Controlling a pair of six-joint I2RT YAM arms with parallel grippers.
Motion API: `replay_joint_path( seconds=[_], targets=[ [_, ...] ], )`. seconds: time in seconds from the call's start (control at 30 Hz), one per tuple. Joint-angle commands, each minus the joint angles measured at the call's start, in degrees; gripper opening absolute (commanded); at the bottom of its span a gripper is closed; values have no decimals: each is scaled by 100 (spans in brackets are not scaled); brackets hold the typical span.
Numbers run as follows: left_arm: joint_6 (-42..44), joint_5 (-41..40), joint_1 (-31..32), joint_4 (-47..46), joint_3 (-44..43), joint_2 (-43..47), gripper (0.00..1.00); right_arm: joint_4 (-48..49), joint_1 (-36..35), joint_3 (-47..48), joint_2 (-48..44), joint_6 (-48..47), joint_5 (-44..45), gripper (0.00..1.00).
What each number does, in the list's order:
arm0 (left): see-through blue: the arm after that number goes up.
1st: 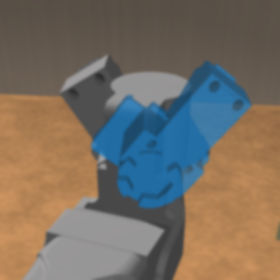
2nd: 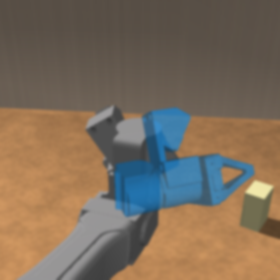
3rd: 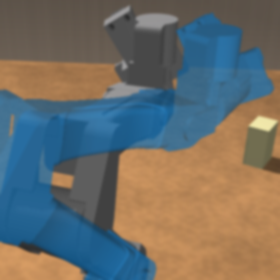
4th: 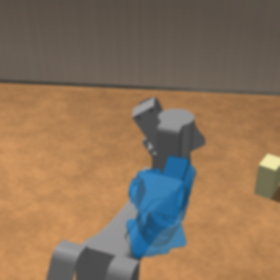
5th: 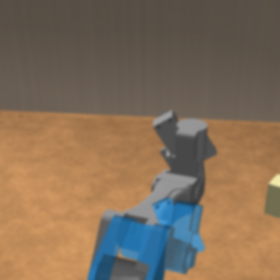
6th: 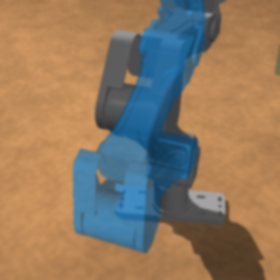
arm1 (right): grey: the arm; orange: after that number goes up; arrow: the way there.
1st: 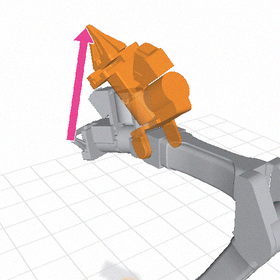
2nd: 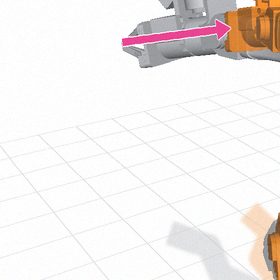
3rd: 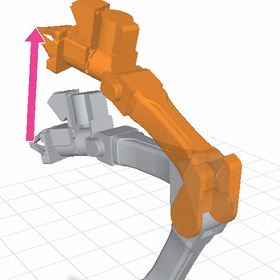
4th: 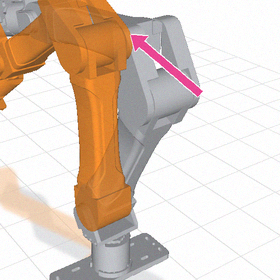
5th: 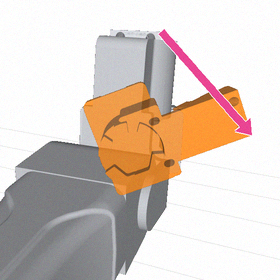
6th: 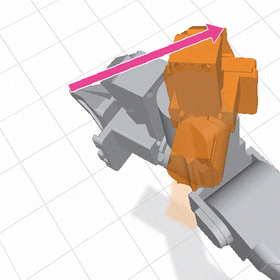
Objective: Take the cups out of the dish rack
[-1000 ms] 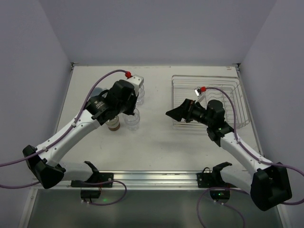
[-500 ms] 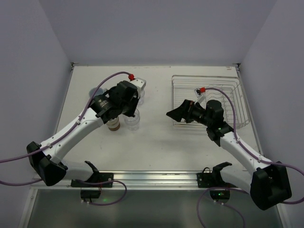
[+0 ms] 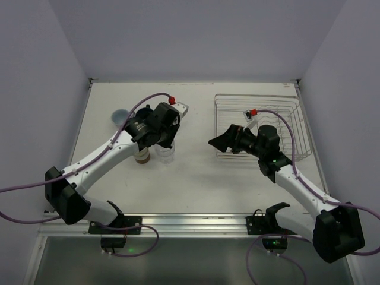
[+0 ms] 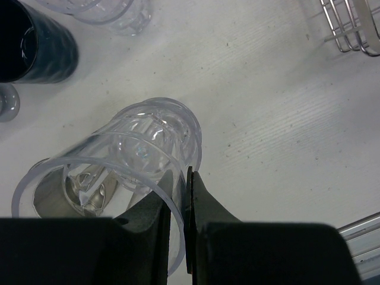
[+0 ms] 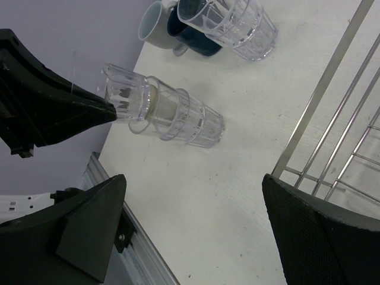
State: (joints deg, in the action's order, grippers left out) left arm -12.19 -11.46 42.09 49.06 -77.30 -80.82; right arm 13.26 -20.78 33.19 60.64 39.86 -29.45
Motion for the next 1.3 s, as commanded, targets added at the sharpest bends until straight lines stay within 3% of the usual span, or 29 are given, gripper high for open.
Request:
replay_joint_path(
  seconds=[0.0,0.17,0.27,0.5,0.67,0.73,0.77,0.97,1.13,1.27],
  targets=[
    [269,179,28,7,22,-83,0,-7,-6,144,-140,-127,150,99],
    [269,329,28,34,48,-215,1,10,-14,153,-132,-127,133,99],
    [278,329,28,51,57,-320,7,19,-6,135,-132,-118,124,99],
    [252,75,28,25,-5,-400,37,-42,-6,135,-166,-127,142,99],
    [173,-75,19,-54,-48,-295,51,-165,-6,161,-386,-145,212,99],
    [120,-172,28,-133,-101,-163,68,-209,-6,197,-439,-145,186,99],
    [94,-189,28,-203,-162,-23,100,-270,-6,205,-509,-145,185,99],
    [-21,-357,28,-1195,-50,1064,100,-893,-6,504,-992,-75,518,99],
    [67,-330,28,-2345,495,2349,100,-1904,-6,987,-2090,-223,1782,99],
    [172,-732,28,-2787,970,3412,100,-2520,-6,1495,-3083,-619,2276,99]
  ],
)
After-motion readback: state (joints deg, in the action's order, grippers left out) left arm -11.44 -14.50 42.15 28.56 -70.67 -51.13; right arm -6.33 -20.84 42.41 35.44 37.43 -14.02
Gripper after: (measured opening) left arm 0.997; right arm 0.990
